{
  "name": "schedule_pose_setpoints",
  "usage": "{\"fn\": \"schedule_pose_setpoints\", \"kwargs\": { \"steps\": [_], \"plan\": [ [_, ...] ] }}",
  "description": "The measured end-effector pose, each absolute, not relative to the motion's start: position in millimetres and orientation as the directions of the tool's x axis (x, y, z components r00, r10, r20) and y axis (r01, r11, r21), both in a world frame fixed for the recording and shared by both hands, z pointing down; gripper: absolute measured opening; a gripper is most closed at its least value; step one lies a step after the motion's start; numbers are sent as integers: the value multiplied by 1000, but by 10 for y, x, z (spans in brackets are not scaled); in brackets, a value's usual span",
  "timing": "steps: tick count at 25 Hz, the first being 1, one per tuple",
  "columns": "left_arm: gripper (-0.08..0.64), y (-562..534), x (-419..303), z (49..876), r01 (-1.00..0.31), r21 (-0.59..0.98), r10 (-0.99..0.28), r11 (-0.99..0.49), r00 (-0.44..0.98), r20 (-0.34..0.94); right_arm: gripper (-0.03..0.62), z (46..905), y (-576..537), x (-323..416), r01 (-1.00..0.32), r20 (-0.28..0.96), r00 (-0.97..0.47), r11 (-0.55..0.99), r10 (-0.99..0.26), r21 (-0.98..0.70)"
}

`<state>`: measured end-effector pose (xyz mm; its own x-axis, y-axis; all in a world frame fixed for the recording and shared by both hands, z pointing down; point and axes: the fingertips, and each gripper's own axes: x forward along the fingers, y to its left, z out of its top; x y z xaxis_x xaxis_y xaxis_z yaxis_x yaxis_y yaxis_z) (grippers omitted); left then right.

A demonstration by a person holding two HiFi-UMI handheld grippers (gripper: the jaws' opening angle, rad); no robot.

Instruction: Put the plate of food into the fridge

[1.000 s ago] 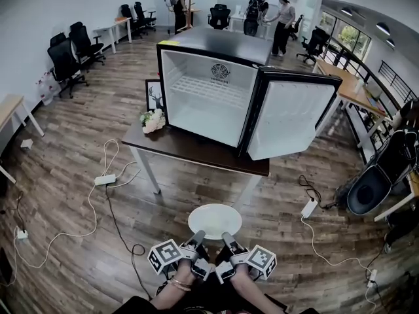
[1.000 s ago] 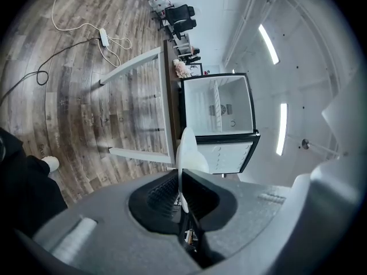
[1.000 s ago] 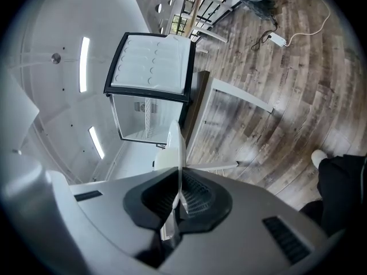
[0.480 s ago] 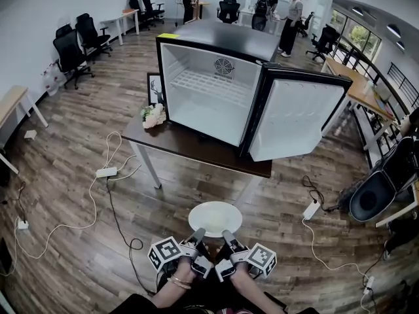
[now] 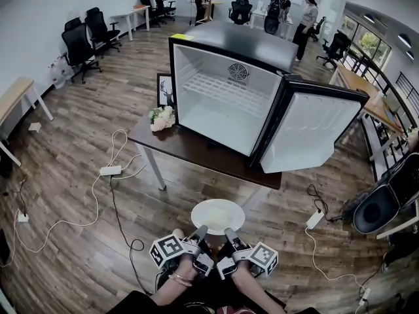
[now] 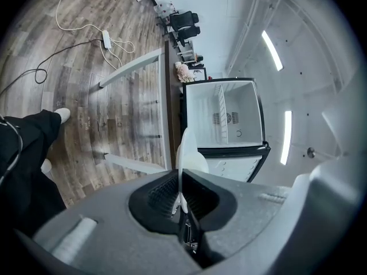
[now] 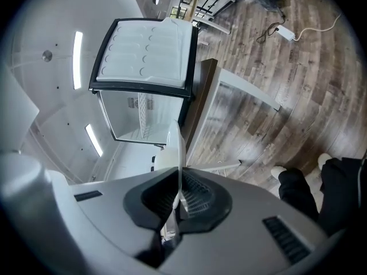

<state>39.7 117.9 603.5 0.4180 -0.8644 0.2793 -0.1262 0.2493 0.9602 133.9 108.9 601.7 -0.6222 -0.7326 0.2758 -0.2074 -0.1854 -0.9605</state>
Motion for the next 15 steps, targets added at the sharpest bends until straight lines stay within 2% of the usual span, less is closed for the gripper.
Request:
{"fn": "schedule_pose_setpoints", "kwargs": {
  "steps": [15],
  "plan": [
    [20,102,-156,5923,-144,963,-848,230,455,271,25,5920,55,780,-185,267,-589,-194,-763,-963]
  ]
}}
